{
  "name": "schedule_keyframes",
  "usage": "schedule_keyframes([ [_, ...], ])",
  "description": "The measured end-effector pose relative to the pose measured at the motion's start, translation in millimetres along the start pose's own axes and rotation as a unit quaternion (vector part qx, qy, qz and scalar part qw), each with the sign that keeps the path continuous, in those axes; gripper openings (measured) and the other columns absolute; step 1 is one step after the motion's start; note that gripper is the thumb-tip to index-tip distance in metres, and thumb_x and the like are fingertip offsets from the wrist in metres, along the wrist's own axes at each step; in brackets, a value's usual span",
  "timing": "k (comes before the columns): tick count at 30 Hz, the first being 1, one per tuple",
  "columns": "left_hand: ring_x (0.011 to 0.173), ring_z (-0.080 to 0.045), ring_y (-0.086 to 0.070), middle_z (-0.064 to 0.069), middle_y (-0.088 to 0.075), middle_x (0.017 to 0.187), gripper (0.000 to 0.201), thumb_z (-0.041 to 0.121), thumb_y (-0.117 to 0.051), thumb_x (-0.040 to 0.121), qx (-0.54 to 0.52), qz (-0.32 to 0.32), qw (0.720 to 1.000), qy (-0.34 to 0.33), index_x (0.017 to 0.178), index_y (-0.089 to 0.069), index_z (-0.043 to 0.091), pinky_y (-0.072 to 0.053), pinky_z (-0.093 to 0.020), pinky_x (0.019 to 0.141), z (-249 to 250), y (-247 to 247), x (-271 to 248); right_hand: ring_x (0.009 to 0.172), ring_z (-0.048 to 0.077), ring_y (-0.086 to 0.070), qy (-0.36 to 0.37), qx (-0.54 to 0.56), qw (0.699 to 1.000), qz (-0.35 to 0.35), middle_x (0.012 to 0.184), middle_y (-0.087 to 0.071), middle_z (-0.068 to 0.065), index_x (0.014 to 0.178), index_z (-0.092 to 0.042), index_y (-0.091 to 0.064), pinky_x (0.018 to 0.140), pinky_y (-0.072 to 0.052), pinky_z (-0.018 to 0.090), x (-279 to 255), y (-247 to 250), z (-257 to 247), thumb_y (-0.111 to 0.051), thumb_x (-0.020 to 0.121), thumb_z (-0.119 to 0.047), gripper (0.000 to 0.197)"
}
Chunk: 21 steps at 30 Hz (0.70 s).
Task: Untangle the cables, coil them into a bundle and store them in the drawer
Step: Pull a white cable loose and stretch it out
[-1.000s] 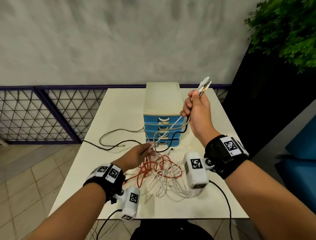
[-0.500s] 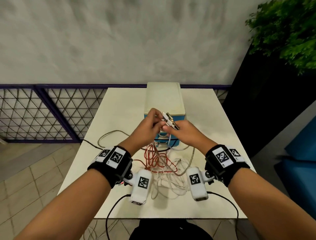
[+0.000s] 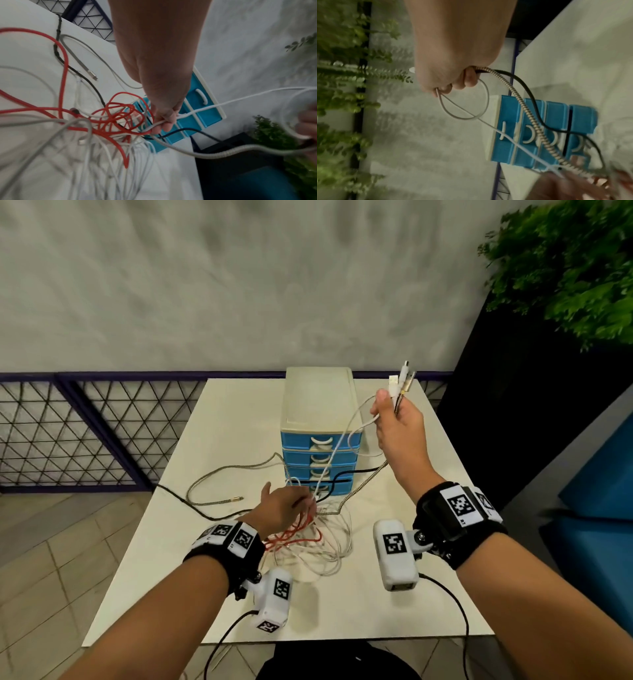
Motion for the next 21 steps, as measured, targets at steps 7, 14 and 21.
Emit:
schedule_keyframes([
  [7, 0.07, -0.001, -0.059, 0.012, -0.062, 0.071, 0.022, 0.028, -0.044, 0.096, -0.176, 0.144, 0.971, -0.07, 0.078, -0.055, 0.032, -0.049, -0.029, 0.074, 39.8, 48.1, 18.7, 0.063, 0.025, -0.056, -0.018, -0.364, 0.92, -0.147, 0.06, -0.054, 0.0, 0.065, -0.019, -0.052, 0.056, -0.039, 0.033, -26.4, -9.3, 33.9, -0.053, 0.094, -0.044, 0.038],
  [14, 0.063, -0.009, -0.052, -0.001, -0.057, 0.071, 0.018, 0.019, -0.045, 0.098, -0.224, 0.129, 0.955, -0.144, 0.083, -0.053, 0.023, -0.044, -0.023, 0.062, 72.9, 65.7, 14.8, 0.047, -0.008, -0.053, -0.107, -0.114, 0.98, -0.122, 0.045, -0.055, -0.02, 0.071, -0.026, -0.06, 0.051, -0.037, 0.007, -28.8, -17.3, 21.7, -0.061, 0.093, -0.035, 0.024],
  [21, 0.068, -0.008, -0.053, 0.001, -0.056, 0.074, 0.015, 0.01, -0.041, 0.099, -0.27, 0.028, 0.957, -0.103, 0.091, -0.055, 0.01, -0.043, -0.015, 0.067, 62.6, 36.5, 7.7, 0.051, -0.013, -0.054, -0.08, -0.106, 0.986, -0.097, 0.066, -0.06, -0.012, 0.087, -0.007, -0.072, 0.06, -0.039, 0.012, -10.3, -17.6, 14.1, -0.059, 0.095, -0.022, 0.021],
])
Point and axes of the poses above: each hand's wrist, its own x-axis towards the middle knuckle, its own y-axis out of the back of the hand, z = x × y, the point moved 2 cm from there along x, towards the middle knuckle
